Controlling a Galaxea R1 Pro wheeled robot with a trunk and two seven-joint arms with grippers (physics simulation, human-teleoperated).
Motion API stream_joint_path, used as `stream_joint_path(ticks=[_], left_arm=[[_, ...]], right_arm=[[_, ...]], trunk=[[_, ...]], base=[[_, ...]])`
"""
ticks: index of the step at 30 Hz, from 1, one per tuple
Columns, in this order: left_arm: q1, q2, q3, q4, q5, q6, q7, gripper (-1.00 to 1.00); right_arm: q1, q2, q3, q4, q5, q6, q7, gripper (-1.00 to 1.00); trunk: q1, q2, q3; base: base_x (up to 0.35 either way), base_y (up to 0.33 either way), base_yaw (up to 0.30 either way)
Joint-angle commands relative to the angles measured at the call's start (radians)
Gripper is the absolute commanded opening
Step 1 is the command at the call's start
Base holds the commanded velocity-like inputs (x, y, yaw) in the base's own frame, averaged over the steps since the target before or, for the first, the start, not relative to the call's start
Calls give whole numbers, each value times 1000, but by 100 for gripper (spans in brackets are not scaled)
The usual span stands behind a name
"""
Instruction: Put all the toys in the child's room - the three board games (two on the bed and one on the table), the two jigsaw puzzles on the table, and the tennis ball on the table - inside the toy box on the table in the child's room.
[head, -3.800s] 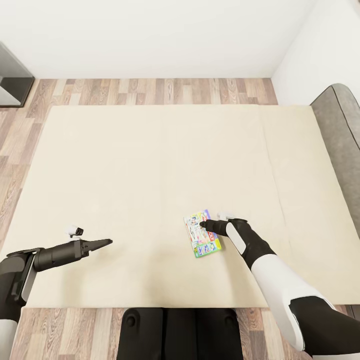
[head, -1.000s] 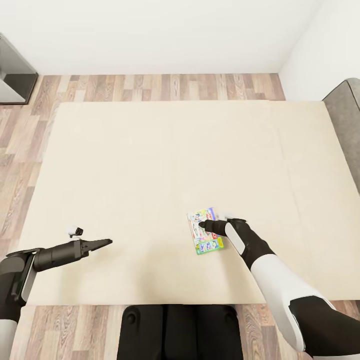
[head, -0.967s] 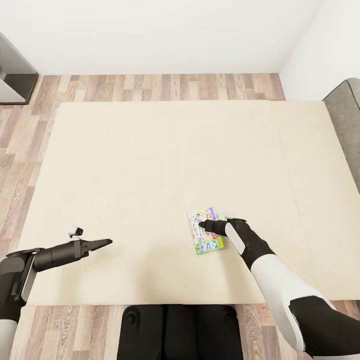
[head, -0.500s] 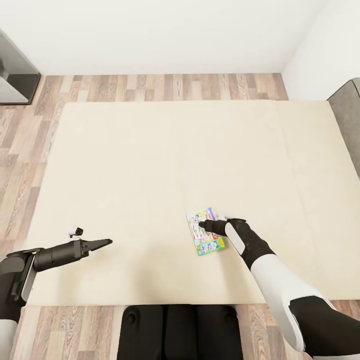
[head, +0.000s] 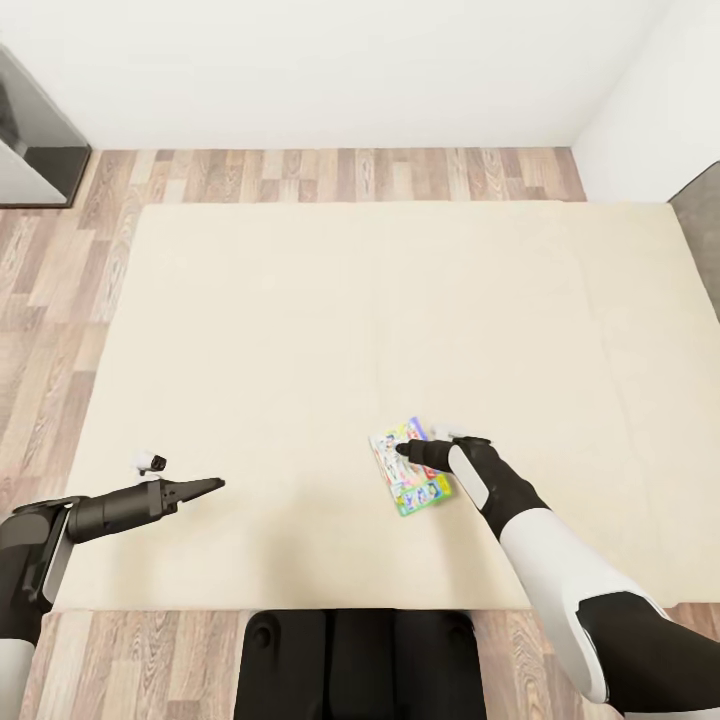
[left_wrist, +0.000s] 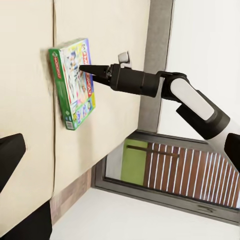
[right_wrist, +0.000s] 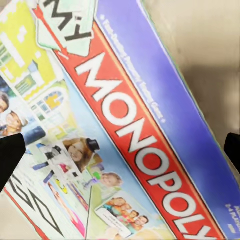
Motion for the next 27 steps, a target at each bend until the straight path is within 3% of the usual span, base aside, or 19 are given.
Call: stream_joint_path(ticks=[1,7,27], left_arm=[[0,0,0,0,-1,11,-4,100],[0,0,0,0,-1,11,-4,100],[0,0,0,0,-1,11,-4,100]], right_arm=[[0,0,2,-1,-1,4,-1,100],[0,0,2,-1,-1,4,-1,100],[1,0,3,-1,-1,4,-1,100]], trunk=[[1,-2,-1],[1,-2,-1],[1,-2,-1]], base=[[0,75,178],[0,32,115],[0,95,3]])
